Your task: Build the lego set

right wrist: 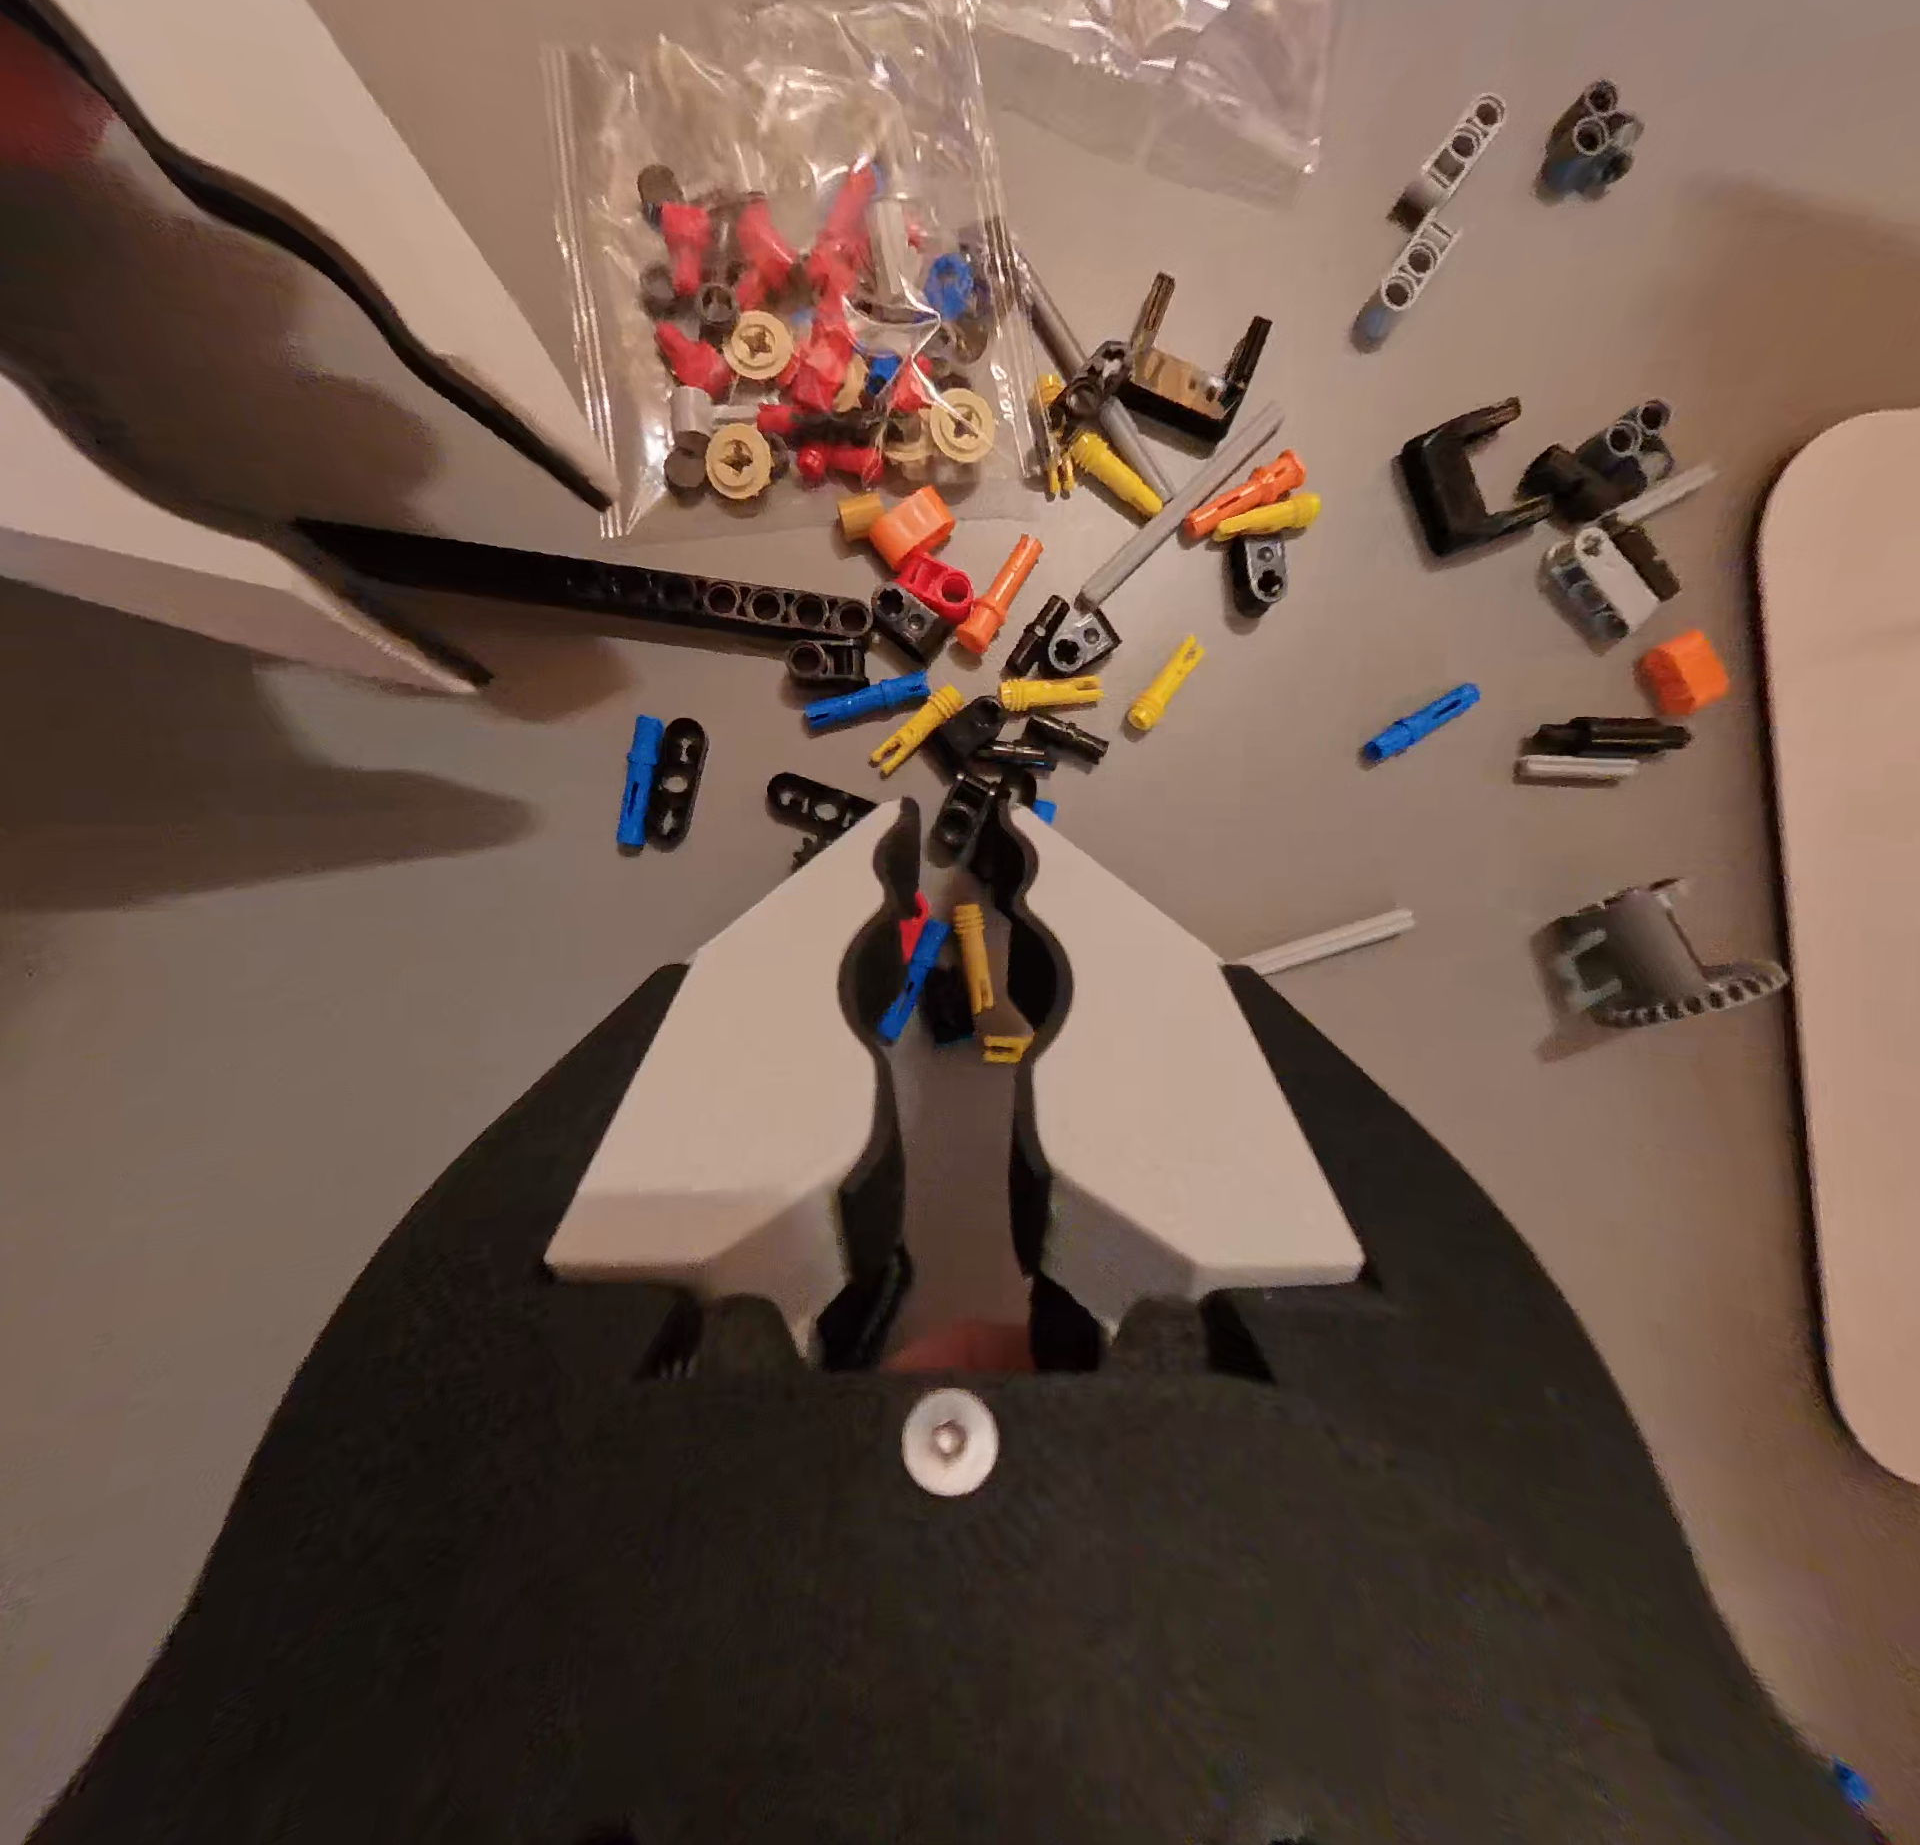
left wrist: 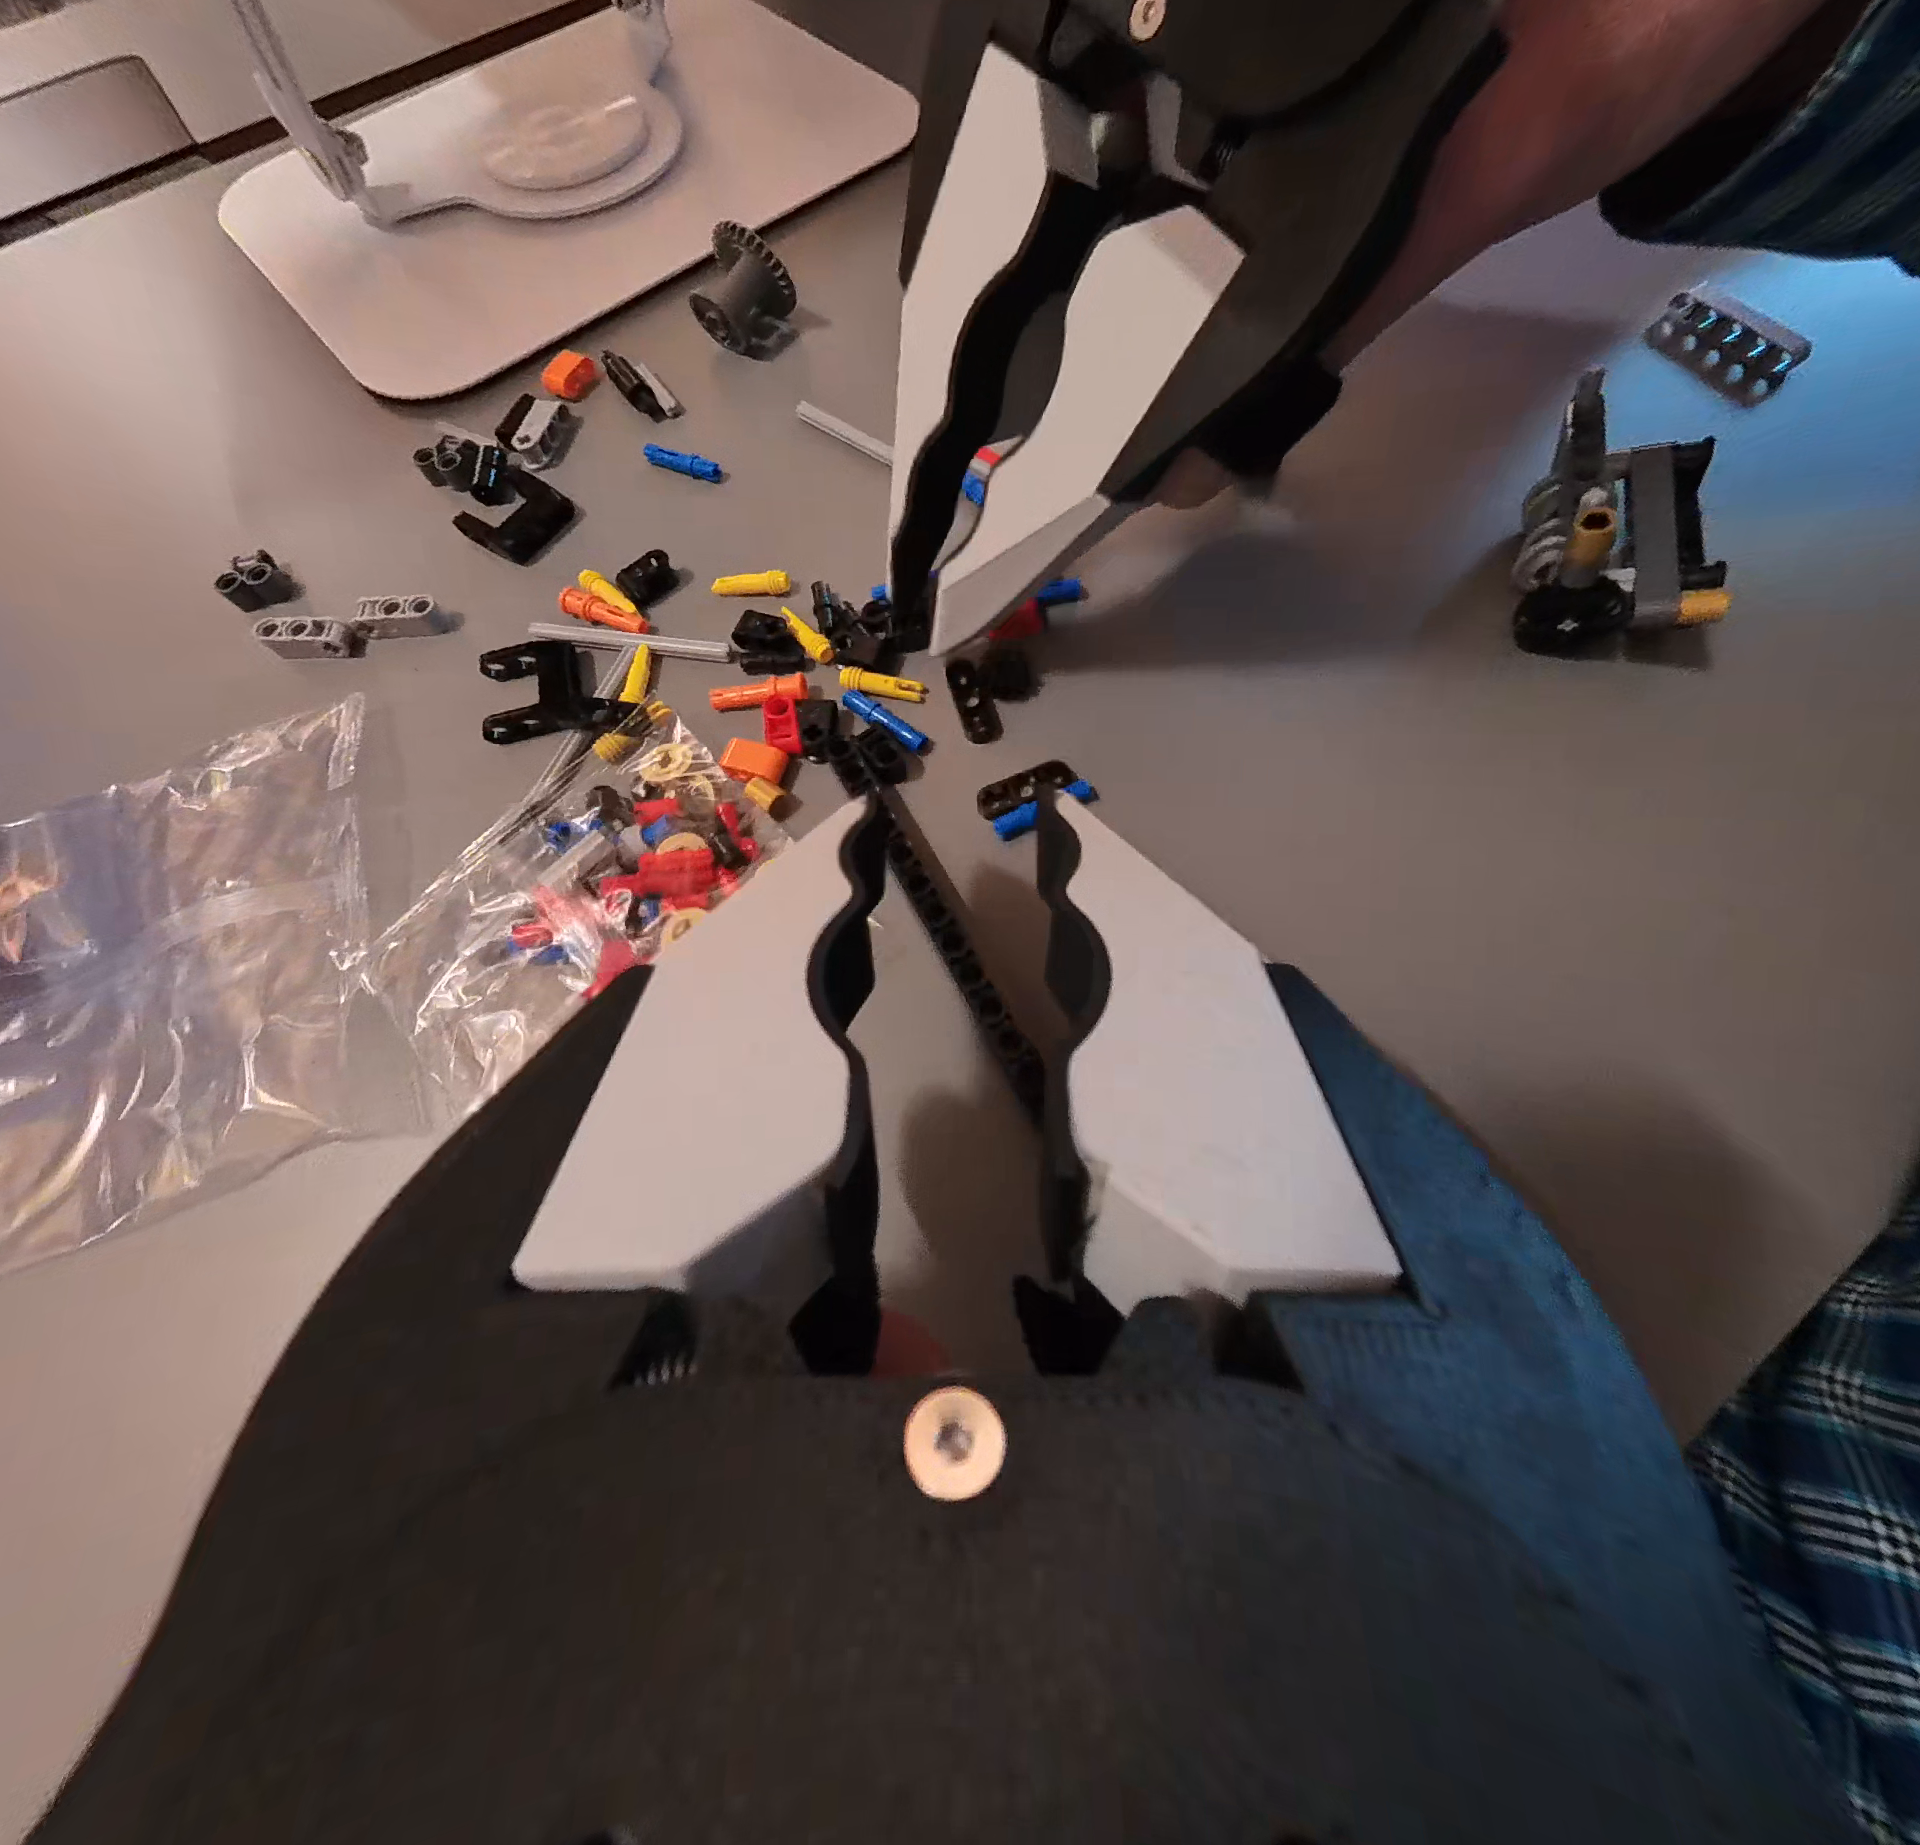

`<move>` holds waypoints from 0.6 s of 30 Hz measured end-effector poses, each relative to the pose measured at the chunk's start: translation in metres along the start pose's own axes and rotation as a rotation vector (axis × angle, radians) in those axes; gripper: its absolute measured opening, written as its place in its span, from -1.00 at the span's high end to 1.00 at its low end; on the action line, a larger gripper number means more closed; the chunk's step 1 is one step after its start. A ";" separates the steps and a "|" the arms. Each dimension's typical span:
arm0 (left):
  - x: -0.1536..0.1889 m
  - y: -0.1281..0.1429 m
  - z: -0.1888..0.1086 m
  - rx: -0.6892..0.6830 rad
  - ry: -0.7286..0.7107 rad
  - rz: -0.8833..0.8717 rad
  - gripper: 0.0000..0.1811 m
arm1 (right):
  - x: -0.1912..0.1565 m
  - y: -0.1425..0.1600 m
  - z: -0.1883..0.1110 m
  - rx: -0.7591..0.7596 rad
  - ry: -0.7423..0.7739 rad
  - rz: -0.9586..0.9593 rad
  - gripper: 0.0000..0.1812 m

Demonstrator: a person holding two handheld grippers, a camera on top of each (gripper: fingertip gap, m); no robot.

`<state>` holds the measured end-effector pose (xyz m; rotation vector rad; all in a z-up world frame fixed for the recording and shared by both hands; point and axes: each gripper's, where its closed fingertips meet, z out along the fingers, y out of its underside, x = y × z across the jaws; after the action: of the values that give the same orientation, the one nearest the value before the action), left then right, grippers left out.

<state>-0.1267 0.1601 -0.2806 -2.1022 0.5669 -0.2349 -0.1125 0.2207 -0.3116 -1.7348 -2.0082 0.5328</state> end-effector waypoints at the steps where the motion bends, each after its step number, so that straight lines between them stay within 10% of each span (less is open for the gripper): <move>1: 0.001 0.000 0.000 0.004 0.007 -0.004 0.71 | 0.001 -0.001 0.002 -0.001 0.010 0.006 0.89; 18: 0.000 0.006 -0.005 0.018 0.007 -0.001 0.71 | -0.029 0.001 -0.040 0.134 -0.141 0.129 0.95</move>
<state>-0.1300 0.1533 -0.2828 -2.0855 0.5657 -0.2468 -0.0858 0.1925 -0.2807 -1.7975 -1.9128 0.8341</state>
